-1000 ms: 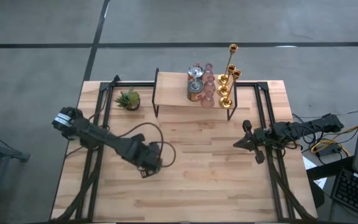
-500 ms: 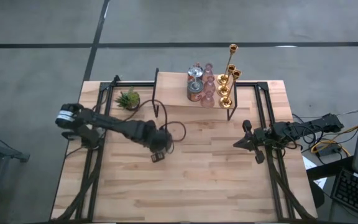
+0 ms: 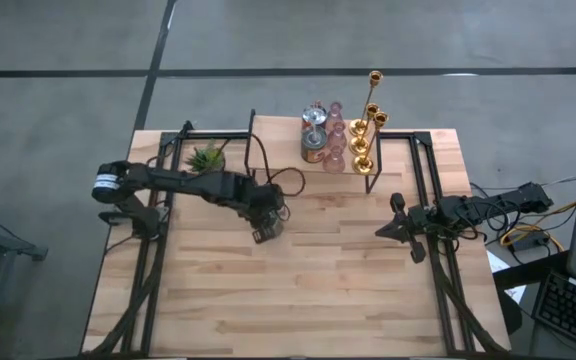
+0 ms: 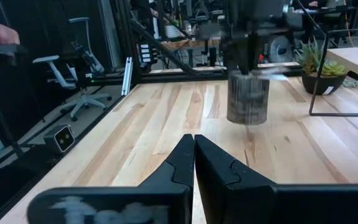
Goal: Pick & Place candle stick holders
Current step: Put the silver scented candle on the shelf
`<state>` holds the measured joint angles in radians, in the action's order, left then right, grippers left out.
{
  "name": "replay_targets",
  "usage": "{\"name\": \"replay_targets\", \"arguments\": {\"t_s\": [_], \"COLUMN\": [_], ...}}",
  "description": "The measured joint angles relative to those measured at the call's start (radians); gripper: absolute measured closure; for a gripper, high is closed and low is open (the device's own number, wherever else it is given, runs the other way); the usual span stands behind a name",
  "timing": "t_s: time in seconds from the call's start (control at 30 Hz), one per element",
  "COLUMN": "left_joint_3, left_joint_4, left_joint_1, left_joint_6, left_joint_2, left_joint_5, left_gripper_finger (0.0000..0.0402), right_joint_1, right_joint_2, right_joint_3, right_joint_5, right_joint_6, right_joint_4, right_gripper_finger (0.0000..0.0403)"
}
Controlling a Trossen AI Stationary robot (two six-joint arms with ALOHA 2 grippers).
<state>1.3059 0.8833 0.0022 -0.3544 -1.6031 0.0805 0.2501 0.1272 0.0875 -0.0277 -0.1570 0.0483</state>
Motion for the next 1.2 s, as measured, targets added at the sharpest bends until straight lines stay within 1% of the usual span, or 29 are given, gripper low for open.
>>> {"name": "replay_targets", "arguments": {"t_s": [0.1,0.27,0.37,0.67,0.8,1.03,1.13,1.2], "left_joint_3": [0.059,0.154,0.213,0.346,0.378,0.383,0.383,0.383], "left_joint_4": [0.008,0.096,0.112,0.120,0.122,0.111,0.082,0.051], "left_joint_1": [0.011,0.054,0.087,0.215,0.279,0.412,0.457,0.468], "left_joint_6": [0.024,0.037,0.039,0.065,0.059,0.051,0.046,0.046], "left_joint_2": [0.000,0.000,0.000,0.000,0.002,-0.007,-0.024,-0.037], "left_joint_5": [-0.019,-0.012,-0.002,0.095,0.140,0.190,0.116,0.104], "left_gripper_finger": [0.0365,0.0365,0.0365,0.0365,0.0365,0.0365,0.0365,0.0364], "right_joint_1": [0.000,0.000,0.000,0.000,0.000,0.000,0.000,0.000], "right_joint_2": [0.000,0.000,0.000,0.000,0.000,0.000,0.000,0.000], "right_joint_3": [0.000,0.000,0.000,0.000,0.000,0.000,0.000,0.000], "right_joint_5": [0.000,0.000,0.000,0.000,0.000,0.000,0.000,0.000], "right_joint_6": [0.000,0.000,0.000,0.000,0.000,0.000,0.000,0.000], "right_joint_4": [0.000,0.000,0.000,0.000,0.000,0.000,0.000,0.000], "right_gripper_finger": [0.0394,0.0394,0.0394,0.0394,0.0394,0.0394,0.0394,0.0394]}}
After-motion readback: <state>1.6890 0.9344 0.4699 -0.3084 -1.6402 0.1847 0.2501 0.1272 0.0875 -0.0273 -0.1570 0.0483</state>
